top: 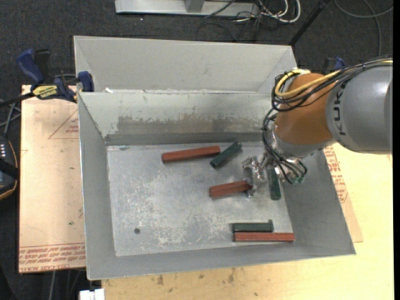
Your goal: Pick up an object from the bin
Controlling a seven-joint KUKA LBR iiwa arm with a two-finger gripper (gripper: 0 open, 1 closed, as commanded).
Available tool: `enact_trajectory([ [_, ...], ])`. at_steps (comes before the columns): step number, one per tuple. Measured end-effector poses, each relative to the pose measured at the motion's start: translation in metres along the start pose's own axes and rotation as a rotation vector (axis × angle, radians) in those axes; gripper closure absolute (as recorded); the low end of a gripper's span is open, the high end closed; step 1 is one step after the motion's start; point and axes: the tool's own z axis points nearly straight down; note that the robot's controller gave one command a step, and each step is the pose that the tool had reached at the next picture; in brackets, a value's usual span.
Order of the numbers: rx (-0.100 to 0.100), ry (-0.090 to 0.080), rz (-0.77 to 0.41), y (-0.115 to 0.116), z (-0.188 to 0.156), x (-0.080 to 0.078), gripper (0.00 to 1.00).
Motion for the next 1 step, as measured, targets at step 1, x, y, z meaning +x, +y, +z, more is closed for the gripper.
enact_trajectory([
  [1,0.001,-0.003,0.039,0.0061,-0.1347,-0.0269,1.0],
])
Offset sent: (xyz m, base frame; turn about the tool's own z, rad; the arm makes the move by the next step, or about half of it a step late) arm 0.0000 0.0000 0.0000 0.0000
